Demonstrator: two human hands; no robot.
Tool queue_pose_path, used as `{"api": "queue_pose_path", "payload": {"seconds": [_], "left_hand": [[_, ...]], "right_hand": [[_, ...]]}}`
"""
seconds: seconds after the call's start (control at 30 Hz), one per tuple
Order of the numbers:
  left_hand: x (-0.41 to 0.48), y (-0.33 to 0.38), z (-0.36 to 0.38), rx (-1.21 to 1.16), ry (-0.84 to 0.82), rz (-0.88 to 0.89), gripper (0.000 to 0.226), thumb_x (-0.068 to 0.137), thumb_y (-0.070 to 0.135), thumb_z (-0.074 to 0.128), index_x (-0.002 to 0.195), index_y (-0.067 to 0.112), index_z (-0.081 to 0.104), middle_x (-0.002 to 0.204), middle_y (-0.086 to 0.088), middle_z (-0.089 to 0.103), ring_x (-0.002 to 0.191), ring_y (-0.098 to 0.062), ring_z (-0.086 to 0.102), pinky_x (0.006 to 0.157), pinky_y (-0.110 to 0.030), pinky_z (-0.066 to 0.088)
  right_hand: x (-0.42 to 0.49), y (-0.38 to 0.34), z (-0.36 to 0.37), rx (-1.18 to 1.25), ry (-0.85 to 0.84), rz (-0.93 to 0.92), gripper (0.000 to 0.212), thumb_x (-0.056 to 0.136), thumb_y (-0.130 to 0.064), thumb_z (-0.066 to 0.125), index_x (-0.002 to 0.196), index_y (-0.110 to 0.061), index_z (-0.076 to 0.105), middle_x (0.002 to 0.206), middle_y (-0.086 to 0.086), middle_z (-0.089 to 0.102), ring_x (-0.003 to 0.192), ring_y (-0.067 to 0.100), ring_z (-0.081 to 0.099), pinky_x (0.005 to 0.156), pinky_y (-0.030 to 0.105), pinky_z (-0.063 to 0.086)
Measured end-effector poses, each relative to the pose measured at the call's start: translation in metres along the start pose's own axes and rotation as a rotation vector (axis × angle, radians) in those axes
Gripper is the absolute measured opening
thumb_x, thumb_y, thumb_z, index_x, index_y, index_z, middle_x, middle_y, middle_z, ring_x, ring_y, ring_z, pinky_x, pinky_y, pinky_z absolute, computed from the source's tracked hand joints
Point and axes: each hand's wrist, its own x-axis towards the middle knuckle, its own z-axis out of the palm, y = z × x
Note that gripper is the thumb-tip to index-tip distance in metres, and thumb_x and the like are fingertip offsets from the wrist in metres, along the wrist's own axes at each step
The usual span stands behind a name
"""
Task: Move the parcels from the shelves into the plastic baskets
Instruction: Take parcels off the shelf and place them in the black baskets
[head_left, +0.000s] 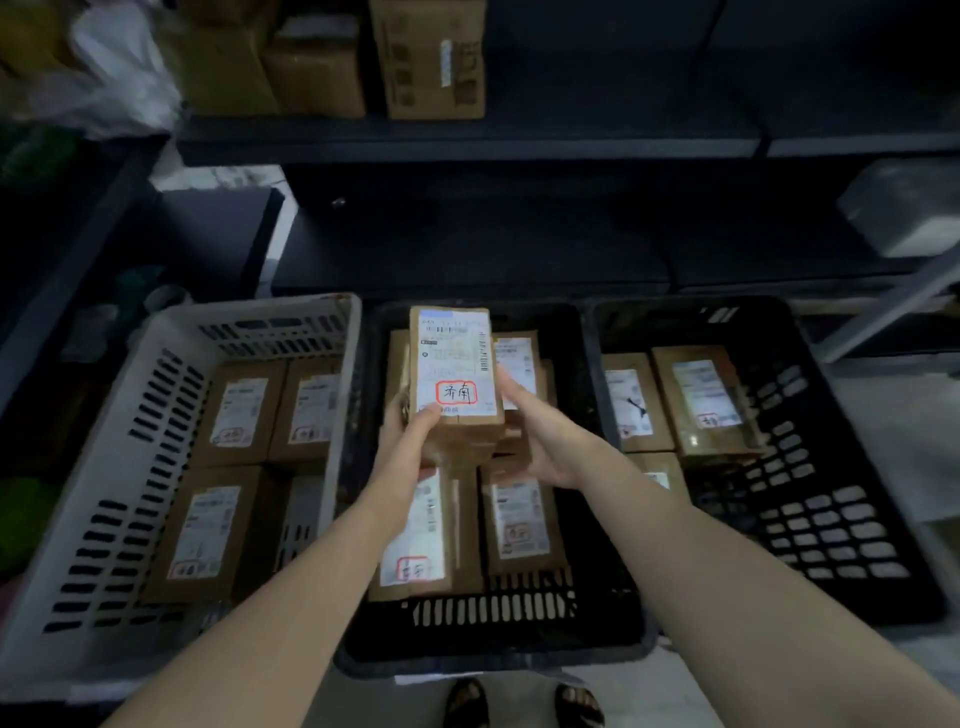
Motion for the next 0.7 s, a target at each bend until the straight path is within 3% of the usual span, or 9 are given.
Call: {"api": "queue_pose_path", "payload": {"seconds": [0.07, 0.13, 0.23, 0.3, 0.4, 0.47, 0.53, 0.63, 0.7], "left_hand": [[0.001, 0.003, 0.028, 0.076, -0.068, -0.045, 0.038, 0.095, 0.036, 0.050, 0.132, 0.034, 0.039, 0.120, 0.006, 0.056, 0.101, -0.012, 0.056, 0.081, -0.034, 0.047], [0.002, 0.007, 0.060, 0.178, -0.157, -0.068, 0.034, 0.096, 0.039, 0.048, 0.129, 0.036, 0.040, 0.118, 0.008, 0.055, 0.104, -0.014, 0.055, 0.084, -0.035, 0.045], [0.002, 0.014, 0.113, 0.269, -0.280, 0.027, 0.023, 0.100, 0.033, 0.042, 0.121, 0.028, 0.047, 0.110, 0.012, 0.055, 0.102, -0.007, 0.053, 0.079, -0.021, 0.041], [0.004, 0.014, 0.149, 0.383, -0.316, 0.118, 0.020, 0.100, 0.024, 0.044, 0.115, 0.019, 0.055, 0.105, 0.008, 0.057, 0.103, -0.009, 0.055, 0.075, -0.015, 0.039], [0.009, 0.002, 0.201, 0.653, -0.411, 0.189, 0.024, 0.097, 0.019, 0.051, 0.117, 0.010, 0.060, 0.103, 0.000, 0.059, 0.105, -0.018, 0.057, 0.075, -0.017, 0.039], [0.011, -0.012, 0.231, 0.771, -0.469, 0.172, 0.025, 0.097, 0.021, 0.051, 0.119, 0.013, 0.060, 0.107, 0.001, 0.061, 0.105, -0.016, 0.058, 0.079, -0.020, 0.039], [0.010, -0.026, 0.254, 0.895, -0.518, 0.145, 0.027, 0.098, 0.023, 0.048, 0.122, 0.014, 0.058, 0.116, 0.000, 0.061, 0.110, -0.018, 0.057, 0.081, -0.020, 0.039], [0.014, -0.056, 0.284, 1.028, -0.592, 0.063, 0.033, 0.098, 0.025, 0.048, 0.127, 0.012, 0.056, 0.125, -0.006, 0.059, 0.114, -0.021, 0.055, 0.088, -0.023, 0.042], [0.020, -0.079, 0.296, 1.081, -0.617, 0.008, 0.035, 0.097, 0.026, 0.049, 0.128, 0.011, 0.055, 0.125, -0.011, 0.059, 0.114, -0.023, 0.056, 0.092, -0.026, 0.043]], "right_hand": [[-0.019, -0.003, -0.027, 0.004, 0.020, -0.016, 0.056, 0.083, -0.058, 0.062, 0.135, -0.043, 0.046, 0.128, -0.001, 0.062, 0.114, 0.025, 0.060, 0.077, 0.045, 0.055], [-0.039, -0.004, -0.056, 0.027, 0.132, -0.045, 0.046, 0.086, -0.044, 0.065, 0.128, -0.045, 0.050, 0.120, -0.003, 0.065, 0.108, 0.021, 0.060, 0.084, 0.045, 0.052], [-0.061, -0.004, -0.115, 0.164, 0.322, -0.095, 0.020, 0.087, -0.035, 0.063, 0.103, -0.046, 0.059, 0.105, -0.004, 0.067, 0.096, 0.019, 0.061, 0.082, 0.039, 0.049], [-0.078, -0.004, -0.161, 0.226, 0.407, -0.131, 0.015, 0.087, -0.033, 0.062, 0.101, -0.039, 0.061, 0.103, -0.002, 0.066, 0.090, 0.020, 0.060, 0.082, 0.041, 0.048], [-0.103, 0.010, -0.226, 0.168, 0.534, -0.085, 0.035, 0.084, -0.037, 0.063, 0.117, -0.044, 0.056, 0.114, -0.005, 0.061, 0.100, 0.017, 0.056, 0.093, 0.046, 0.045], [-0.117, 0.029, -0.265, 0.041, 0.572, 0.062, 0.065, 0.070, -0.048, 0.068, 0.131, -0.049, 0.047, 0.127, -0.008, 0.054, 0.114, 0.021, 0.051, 0.094, 0.046, 0.044], [-0.121, 0.050, -0.295, -0.022, 0.554, 0.224, 0.080, 0.058, -0.053, 0.073, 0.134, -0.047, 0.046, 0.135, -0.003, 0.052, 0.118, 0.026, 0.052, 0.094, 0.046, 0.048], [-0.125, 0.068, -0.323, -0.064, 0.508, 0.414, 0.057, 0.079, -0.037, 0.069, 0.132, -0.030, 0.050, 0.116, 0.004, 0.060, 0.096, 0.023, 0.058, 0.077, 0.032, 0.048], [-0.118, 0.081, -0.334, -0.040, 0.485, 0.444, 0.049, 0.086, -0.027, 0.066, 0.132, -0.024, 0.049, 0.106, 0.004, 0.062, 0.088, 0.021, 0.058, 0.070, 0.029, 0.045]]}}
